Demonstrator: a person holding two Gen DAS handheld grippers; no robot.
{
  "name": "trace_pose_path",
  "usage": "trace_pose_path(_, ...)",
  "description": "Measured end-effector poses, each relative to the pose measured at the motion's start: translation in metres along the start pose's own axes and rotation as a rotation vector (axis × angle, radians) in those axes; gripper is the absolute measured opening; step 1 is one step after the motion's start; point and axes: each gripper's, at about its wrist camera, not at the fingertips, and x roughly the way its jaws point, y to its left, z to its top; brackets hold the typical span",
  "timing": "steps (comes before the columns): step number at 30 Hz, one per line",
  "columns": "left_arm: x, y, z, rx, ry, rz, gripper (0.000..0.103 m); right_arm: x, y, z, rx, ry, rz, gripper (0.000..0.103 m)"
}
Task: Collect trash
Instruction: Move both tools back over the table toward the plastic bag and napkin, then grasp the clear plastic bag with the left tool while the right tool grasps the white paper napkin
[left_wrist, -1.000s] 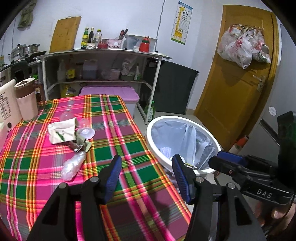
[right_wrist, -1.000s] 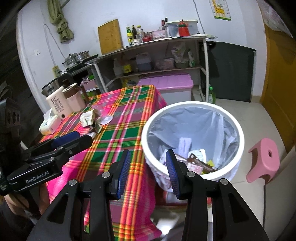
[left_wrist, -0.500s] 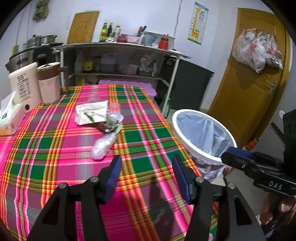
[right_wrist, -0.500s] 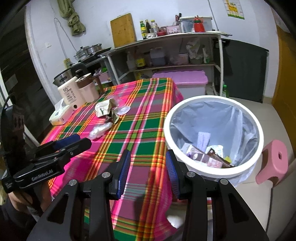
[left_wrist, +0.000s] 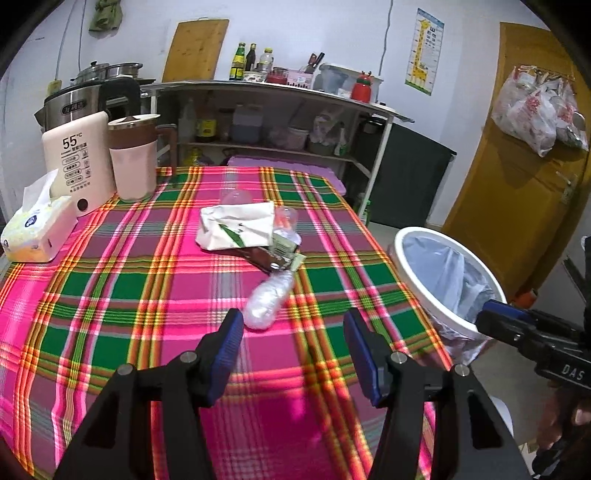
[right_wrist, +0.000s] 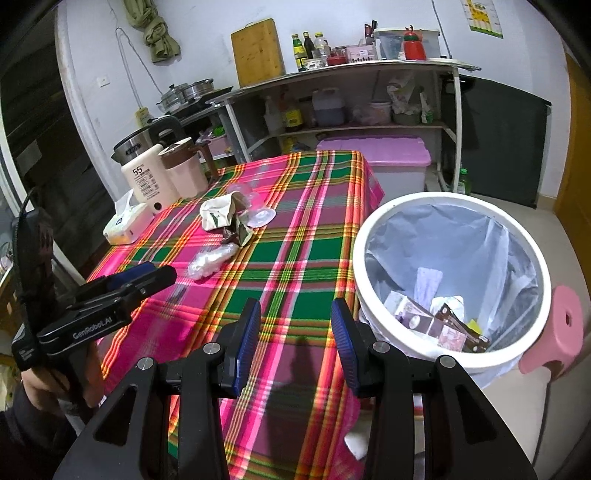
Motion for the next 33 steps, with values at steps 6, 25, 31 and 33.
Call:
trace_pose_path(6, 0.017, 0.01, 0.005, 0.009, 0.02, 0.011, 0.058, 0.009, 0.002, 0.006, -0.008, 0.007, 0.007, 0.041)
trace_pose_path(25, 0.075, 0.006, 0.016, 0.069, 0.168, 0.019, 0.028, 0.043, 0.004, 0.022, -0.012, 0.036, 0.01, 0.041)
trace_pose_path(31, 0.058, 0.014, 0.007, 0.032, 0.15, 0.008, 0.027, 0.052, 0.011, 0.029, -0.022, 0.037, 0.032, 0.041)
trace_pose_path(33, 0.052, 0.018, 0.004, 0.023, 0.141, 0.007, 0.027, 0.055, 0.016, 0.032, -0.034, 0.036, 0.041, 0.04)
